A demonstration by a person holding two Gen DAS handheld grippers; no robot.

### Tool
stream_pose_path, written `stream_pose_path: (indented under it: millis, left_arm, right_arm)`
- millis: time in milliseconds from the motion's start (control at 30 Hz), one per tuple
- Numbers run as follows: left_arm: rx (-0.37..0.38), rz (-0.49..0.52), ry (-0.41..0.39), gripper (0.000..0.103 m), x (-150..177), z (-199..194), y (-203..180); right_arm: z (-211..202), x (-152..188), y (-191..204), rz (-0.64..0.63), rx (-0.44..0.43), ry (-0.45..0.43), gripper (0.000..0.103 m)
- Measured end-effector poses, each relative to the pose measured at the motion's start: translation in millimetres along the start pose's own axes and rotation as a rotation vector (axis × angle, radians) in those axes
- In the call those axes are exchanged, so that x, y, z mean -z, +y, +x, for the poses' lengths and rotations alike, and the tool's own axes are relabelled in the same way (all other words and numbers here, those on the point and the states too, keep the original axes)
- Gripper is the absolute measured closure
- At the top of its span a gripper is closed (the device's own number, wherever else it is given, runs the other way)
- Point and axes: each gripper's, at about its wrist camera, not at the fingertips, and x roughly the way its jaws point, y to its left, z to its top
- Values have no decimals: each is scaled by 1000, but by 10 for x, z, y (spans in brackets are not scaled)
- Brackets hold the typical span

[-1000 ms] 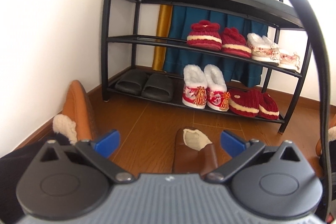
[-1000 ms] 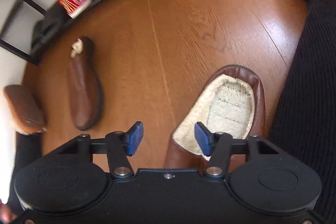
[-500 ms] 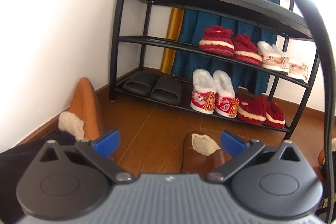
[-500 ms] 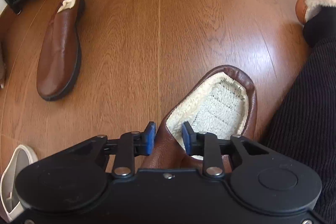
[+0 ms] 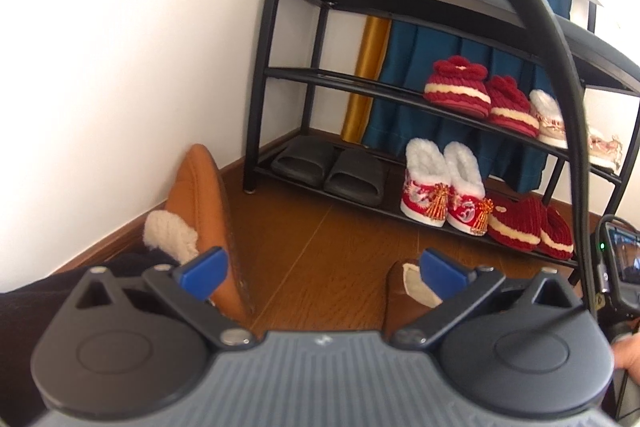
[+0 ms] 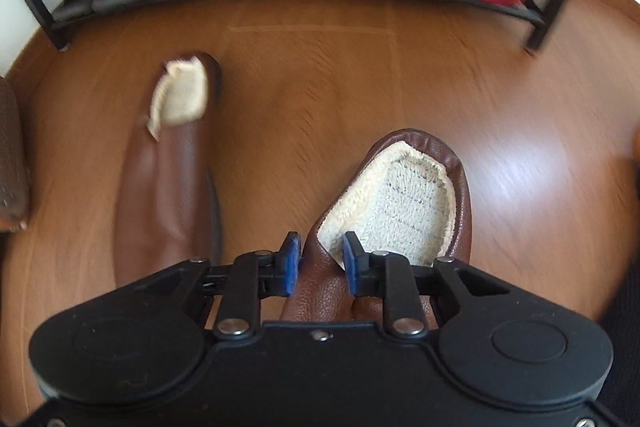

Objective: Organize scattered shoes
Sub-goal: 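Carry the brown slipper beside the other brown slipper and align them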

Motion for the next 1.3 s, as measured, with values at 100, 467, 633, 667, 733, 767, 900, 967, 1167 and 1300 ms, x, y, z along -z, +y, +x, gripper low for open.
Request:
stream_pose_path:
  millis: [100, 467, 633, 667, 733, 767, 900, 967, 1167, 1300]
  left_arm:
    - [-20, -8, 5, 0, -3, 44, 41]
    - [-20, -19, 21, 0, 25, 117, 72]
    - [-11, -14, 46, 0, 56, 167, 39]
    - [-13, -9, 44, 0, 60, 165, 35]
    - [-16, -7, 41, 0, 59, 153, 42]
    - [-18, -11, 40, 0, 53, 152, 53]
    - [-20, -52, 51, 0, 41, 183, 112]
    - [-19, -50, 65, 0, 49, 201, 115]
    - [-34, -56, 49, 0, 31, 184, 172]
    - [-43, -71, 61, 0, 30, 230, 211]
  right_arm:
    - [82, -154, 129, -13, -16, -14, 90]
    - [65, -411, 171, 9, -62, -22, 51]
    - [177, -400, 65, 11, -16, 34, 22]
    - [204, -402, 96, -6, -8, 42, 24]
    - [274, -395, 154, -42, 32, 77, 37]
    - [297, -379, 177, -57, 41, 95, 45]
    - [405, -189, 338, -183, 57, 168, 49]
    - [421, -232, 326, -163, 59, 141, 65]
    - [500, -447, 303, -122, 63, 86, 74]
    - [564, -596, 384, -171, 51, 71, 74]
